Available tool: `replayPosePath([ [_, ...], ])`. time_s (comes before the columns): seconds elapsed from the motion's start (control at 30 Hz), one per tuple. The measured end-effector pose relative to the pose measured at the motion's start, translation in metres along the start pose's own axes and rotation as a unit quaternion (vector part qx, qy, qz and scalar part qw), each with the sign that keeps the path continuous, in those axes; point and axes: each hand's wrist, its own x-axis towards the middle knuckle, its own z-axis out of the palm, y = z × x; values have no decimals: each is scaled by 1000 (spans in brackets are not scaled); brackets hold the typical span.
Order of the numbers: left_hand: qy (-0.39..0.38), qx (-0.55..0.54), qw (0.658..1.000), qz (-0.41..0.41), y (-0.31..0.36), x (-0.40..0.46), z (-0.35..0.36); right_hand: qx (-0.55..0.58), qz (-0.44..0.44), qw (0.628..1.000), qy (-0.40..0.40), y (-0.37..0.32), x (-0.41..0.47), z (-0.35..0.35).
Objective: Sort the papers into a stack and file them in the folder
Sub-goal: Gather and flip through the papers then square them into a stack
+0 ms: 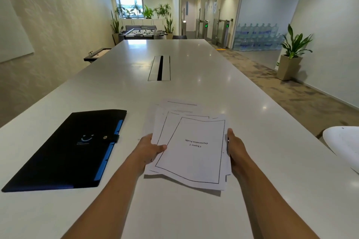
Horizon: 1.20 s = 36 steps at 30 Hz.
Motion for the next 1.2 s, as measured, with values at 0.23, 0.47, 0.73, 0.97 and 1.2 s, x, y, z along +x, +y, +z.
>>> replayPosePath([
  [0.23, -42, 146, 988, 35, 7, -3, 5, -45, -21, 997, -51, -3, 6, -2],
  [0.47, -85, 162, 982, 52, 13, -4, 14, -92, -36, 992, -73, -3, 8, -6],
  [0.73, 46, 19, 996, 80, 25, -5, 6, 27, -127, 987, -96, -8, 1, -3],
  [0.97, 77, -65, 965, 242, 64, -14, -14, -52, -305, 946, -94, -55, -17, 10],
  [1.2, 124, -105, 887, 433, 104, -46, -17, -23, -419, 903, -89, -100, -40, 19],
])
